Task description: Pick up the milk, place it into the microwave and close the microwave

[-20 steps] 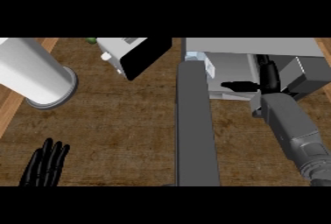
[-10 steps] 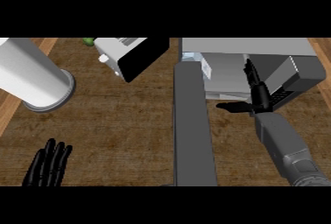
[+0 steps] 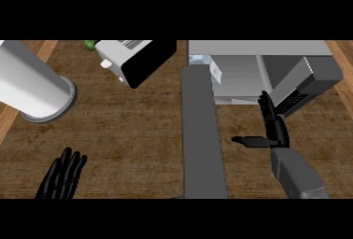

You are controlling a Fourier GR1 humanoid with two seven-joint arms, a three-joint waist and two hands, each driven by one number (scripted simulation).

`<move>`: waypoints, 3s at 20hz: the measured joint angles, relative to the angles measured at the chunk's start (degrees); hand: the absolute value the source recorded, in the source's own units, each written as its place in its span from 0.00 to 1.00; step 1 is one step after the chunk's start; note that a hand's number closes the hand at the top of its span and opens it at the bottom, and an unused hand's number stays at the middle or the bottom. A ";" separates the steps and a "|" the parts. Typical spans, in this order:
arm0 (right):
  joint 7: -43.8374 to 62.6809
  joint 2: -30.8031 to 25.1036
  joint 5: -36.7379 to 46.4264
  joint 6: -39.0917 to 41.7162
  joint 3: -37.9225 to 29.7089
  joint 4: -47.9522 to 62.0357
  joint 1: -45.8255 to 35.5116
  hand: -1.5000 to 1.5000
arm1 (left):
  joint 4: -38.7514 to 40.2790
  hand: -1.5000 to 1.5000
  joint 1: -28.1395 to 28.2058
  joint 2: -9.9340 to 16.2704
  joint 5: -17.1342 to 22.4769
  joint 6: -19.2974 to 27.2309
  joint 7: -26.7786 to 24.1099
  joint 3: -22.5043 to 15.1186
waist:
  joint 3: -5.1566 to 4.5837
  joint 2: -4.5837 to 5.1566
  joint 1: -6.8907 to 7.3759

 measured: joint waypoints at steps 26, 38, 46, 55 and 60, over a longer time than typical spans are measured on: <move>-1.54 -1.01 -7.24 14.59 6.77 -28.62 33.32 0.00 | 24.46 1.00 -26.40 -0.56 -1.84 -9.80 6.51 -6.75 | 0.06 0.13 -1.56; 1.43 -4.97 -13.67 18.89 9.50 -44.65 45.13 0.00 | 41.68 1.00 -42.65 -3.42 -2.99 -1.20 7.43 -20.71 | 0.03 0.11 -2.24; 4.28 -6.56 -18.01 21.70 13.35 -56.34 48.31 0.00 | 53.10 1.00 -53.76 -3.42 5.70 10.13 8.26 -30.36 | -0.07 0.36 -4.90; 8.81 -8.20 -22.72 23.39 17.47 -67.67 49.68 0.00 | 60.58 0.00 -62.63 -3.40 17.24 22.47 5.56 -33.57 | -0.21 1.16 -9.09; 11.08 -9.78 -24.27 23.93 18.86 -72.41 49.71 0.00 | 64.00 1.00 -65.88 -3.41 23.54 26.60 1.80 -32.59 | -0.23 1.93 -11.56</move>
